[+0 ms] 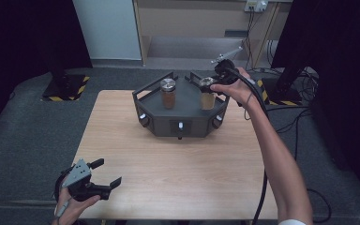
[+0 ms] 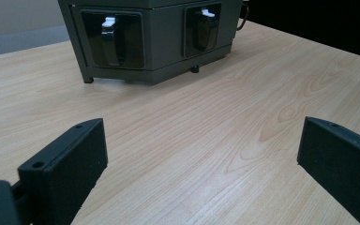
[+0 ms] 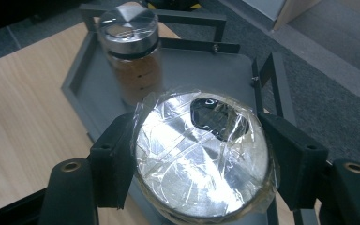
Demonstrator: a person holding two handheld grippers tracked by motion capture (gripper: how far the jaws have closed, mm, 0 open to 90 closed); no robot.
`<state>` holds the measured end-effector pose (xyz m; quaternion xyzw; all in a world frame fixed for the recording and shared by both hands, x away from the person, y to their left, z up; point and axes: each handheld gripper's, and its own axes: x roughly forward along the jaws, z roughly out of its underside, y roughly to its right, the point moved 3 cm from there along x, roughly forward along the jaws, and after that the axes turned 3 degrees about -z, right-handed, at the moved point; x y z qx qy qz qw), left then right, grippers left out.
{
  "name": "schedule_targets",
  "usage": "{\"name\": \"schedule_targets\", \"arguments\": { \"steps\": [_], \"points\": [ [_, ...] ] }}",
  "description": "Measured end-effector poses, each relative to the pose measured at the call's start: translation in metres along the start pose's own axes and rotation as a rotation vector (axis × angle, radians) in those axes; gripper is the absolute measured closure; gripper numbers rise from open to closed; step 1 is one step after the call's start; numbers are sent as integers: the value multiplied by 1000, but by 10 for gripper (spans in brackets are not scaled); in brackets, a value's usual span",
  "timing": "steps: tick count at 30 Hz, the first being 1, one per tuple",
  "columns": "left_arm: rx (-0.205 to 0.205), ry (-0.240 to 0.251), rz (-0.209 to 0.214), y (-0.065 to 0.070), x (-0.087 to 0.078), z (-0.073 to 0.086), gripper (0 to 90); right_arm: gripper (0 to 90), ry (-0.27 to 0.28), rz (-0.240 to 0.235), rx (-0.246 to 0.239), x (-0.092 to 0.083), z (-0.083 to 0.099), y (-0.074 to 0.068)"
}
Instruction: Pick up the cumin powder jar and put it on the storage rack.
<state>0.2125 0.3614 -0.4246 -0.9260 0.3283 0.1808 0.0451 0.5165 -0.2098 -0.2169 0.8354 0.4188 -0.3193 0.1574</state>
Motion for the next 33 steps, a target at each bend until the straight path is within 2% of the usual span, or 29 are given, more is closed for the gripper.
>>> {"name": "schedule_targets", "arguments": {
  "steps": [8, 11, 13, 15, 17, 26, 33],
  "points": [
    [-4, 0, 2, -1, 1, 1, 10, 332, -2, 17, 55, 31, -3, 11],
    [-4, 0, 3, -2, 1, 1, 10, 332, 0, 10, 79, 42, -4, 14],
    [-3, -2, 4, -2, 1, 0, 10, 332, -1, 17, 82, 48, -5, 14],
    [-4, -5, 4, -1, 1, 0, 10, 332, -1, 4, 89, 53, -6, 16],
    [-4, -5, 3, -1, 1, 0, 10, 332, 6, -12, 94, 57, -6, 17],
    [-4, -8, 2, -1, 1, 0, 10, 331, 8, -13, 108, 71, -7, 20],
    [-2, -10, 1, -1, 2, 0, 11, 301, 2, 5, 93, 74, -10, 13]
  ]
}}
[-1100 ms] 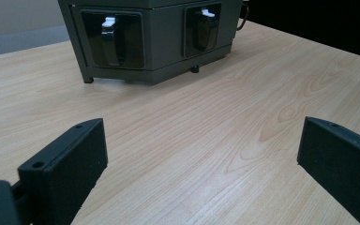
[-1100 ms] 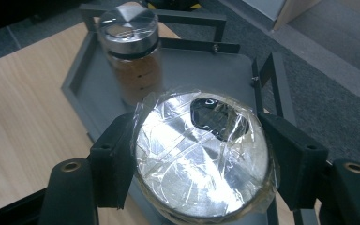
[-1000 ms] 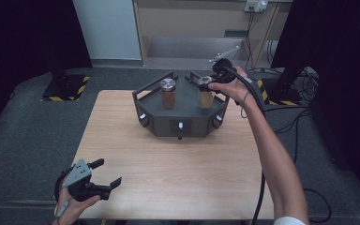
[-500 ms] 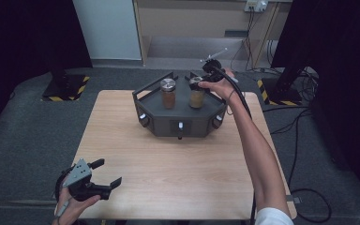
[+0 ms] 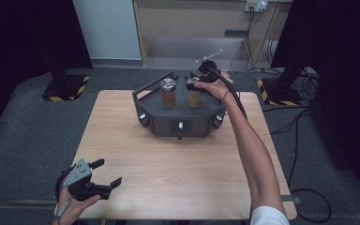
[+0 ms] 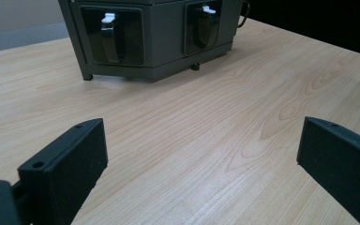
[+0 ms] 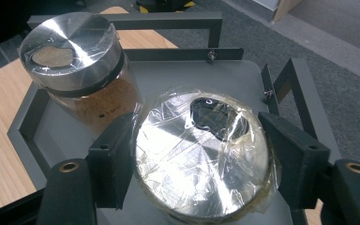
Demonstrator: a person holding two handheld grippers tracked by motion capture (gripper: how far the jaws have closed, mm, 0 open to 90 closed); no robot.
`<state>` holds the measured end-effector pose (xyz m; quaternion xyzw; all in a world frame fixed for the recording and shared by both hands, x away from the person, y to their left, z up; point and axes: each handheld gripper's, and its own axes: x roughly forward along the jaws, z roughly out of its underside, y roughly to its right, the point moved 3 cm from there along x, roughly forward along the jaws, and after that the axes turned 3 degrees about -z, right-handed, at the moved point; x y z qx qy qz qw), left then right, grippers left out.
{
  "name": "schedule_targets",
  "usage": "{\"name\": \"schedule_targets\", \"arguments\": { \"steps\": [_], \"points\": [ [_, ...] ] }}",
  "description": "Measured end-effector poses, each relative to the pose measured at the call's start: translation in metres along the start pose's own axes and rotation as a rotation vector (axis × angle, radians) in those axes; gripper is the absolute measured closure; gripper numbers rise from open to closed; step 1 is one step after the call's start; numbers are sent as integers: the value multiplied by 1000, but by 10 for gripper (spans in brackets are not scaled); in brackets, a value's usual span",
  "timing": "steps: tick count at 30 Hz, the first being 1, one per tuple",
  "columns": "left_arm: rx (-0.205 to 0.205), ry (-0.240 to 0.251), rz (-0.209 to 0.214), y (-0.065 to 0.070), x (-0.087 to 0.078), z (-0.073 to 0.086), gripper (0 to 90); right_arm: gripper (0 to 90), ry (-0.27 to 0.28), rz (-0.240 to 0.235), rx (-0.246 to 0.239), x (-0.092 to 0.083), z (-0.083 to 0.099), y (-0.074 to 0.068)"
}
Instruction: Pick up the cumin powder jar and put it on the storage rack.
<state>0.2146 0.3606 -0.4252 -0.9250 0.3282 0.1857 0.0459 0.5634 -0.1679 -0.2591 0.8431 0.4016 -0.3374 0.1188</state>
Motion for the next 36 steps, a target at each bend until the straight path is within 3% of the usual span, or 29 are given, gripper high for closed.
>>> {"name": "schedule_targets", "arguments": {
  "steps": [5, 7, 9, 16, 24, 29, 36],
  "points": [
    [1, 2, -1, 0, -1, 0, 11, 101, 65, 19, 20, -6, 4, -7],
    [0, 5, -1, 0, -1, 0, 11, 68, 100, 7, 52, -13, 6, -7],
    [0, 3, -1, 1, -1, 0, 11, 38, 111, 4, 48, -21, 6, -8],
    [1, 4, -3, 1, -1, 0, 11, 28, 162, 4, 42, -52, 4, -15],
    [0, 3, -1, 1, -1, 0, 11, 27, 189, 1, -14, -71, 4, -29],
    [0, 7, -2, 1, -3, 1, 11, 32, 222, -35, -45, -86, 8, -36],
    [8, 4, 2, 3, -2, 0, 11, 33, 277, -111, -105, -107, 29, -53]
  ]
}}
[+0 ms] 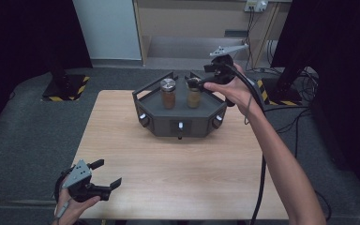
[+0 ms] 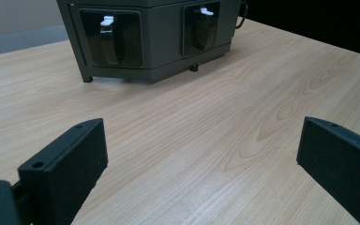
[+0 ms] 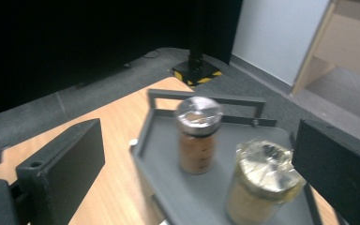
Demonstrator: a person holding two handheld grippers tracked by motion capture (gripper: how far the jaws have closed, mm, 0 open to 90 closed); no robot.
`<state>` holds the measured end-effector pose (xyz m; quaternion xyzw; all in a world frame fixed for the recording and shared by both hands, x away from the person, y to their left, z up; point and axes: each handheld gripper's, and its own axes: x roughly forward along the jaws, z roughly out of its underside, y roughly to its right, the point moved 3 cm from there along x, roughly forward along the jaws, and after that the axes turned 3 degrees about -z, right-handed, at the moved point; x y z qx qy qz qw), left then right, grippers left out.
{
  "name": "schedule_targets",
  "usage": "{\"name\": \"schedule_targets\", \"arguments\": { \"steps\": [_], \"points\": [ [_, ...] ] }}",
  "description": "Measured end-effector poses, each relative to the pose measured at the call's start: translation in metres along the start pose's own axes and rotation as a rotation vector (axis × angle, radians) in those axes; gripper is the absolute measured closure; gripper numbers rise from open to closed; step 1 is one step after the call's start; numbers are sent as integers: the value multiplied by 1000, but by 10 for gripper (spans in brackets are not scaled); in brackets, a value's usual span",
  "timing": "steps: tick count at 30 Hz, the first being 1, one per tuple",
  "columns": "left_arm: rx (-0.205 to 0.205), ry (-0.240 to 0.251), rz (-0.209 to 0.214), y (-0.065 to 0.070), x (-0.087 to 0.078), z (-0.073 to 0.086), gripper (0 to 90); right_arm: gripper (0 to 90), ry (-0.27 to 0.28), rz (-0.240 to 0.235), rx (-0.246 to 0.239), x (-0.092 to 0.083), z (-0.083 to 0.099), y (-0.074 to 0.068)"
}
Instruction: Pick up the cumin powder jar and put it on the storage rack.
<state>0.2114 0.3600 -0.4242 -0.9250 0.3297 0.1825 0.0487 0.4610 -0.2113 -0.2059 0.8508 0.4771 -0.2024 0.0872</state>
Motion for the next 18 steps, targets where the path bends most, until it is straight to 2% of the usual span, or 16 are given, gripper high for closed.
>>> {"name": "schedule_targets", "arguments": {
  "steps": [3, 7, 10, 18],
  "points": [
    [6, -5, 5, 0, 1, -1, 11, 34, 31, -35, -29, -13, 12, -13],
    [11, -9, 7, 1, 1, -1, 11, 38, 54, -46, -69, -25, 29, -34],
    [6, -9, 5, 1, 0, 0, 11, 38, 43, -39, -115, -33, 36, -50],
    [9, -7, 6, 2, 0, -1, 11, 42, 7, -65, -180, -56, 53, -78]
  ]
}}
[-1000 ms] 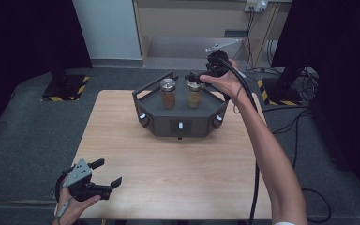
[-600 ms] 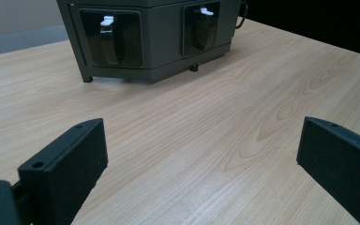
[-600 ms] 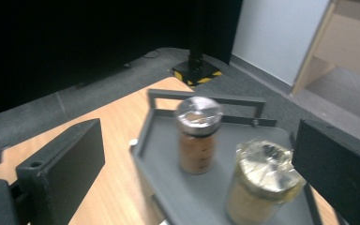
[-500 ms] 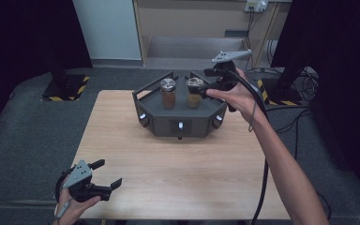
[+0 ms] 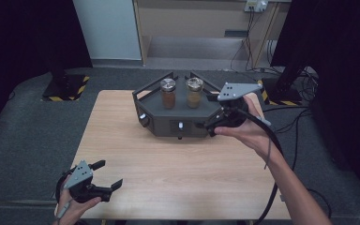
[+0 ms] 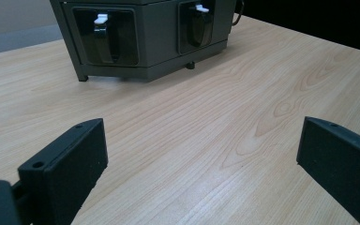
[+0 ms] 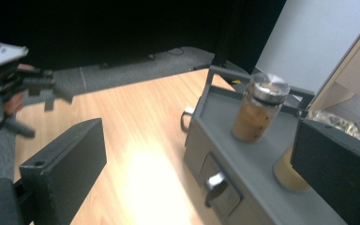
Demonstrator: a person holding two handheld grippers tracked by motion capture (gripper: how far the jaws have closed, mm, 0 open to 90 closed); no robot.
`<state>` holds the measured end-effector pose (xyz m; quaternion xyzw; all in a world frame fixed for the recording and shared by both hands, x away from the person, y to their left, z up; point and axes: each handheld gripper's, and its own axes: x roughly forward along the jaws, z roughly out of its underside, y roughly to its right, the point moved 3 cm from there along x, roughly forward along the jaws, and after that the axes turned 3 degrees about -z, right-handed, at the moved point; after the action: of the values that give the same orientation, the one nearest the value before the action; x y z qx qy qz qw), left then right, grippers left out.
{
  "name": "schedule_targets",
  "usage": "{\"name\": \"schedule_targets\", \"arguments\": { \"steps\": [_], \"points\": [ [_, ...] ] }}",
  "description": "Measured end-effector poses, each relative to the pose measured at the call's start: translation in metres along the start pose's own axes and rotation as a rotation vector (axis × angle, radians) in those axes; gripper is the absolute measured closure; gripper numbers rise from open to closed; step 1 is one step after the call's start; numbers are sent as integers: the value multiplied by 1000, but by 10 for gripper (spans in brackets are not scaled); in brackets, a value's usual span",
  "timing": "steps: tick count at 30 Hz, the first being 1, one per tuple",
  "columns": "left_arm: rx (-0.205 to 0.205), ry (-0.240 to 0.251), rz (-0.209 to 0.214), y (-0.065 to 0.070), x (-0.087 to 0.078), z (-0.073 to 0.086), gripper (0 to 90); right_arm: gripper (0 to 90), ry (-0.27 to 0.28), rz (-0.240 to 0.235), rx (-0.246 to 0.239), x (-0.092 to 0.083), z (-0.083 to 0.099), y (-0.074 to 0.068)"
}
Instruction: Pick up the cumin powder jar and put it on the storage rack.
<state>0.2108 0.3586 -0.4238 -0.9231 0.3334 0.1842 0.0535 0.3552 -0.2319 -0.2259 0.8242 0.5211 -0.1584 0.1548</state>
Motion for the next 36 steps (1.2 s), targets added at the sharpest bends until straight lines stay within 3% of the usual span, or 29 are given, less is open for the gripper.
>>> {"name": "schedule_targets", "arguments": {
  "steps": [10, 17, 26, 36],
  "points": [
    [7, -7, 2, 1, 1, 0, 11, 42, 5, -3, -2, -37, 33, -34],
    [0, -4, -3, 1, 0, 0, 11, 42, 17, 62, -8, -59, 60, -56],
    [-3, -6, -4, 1, 0, 0, 11, 43, 24, 100, 44, -71, 98, -68],
    [-4, -9, -5, 1, 1, 0, 11, 43, 16, 204, 67, -73, 134, -81]
  ]
}}
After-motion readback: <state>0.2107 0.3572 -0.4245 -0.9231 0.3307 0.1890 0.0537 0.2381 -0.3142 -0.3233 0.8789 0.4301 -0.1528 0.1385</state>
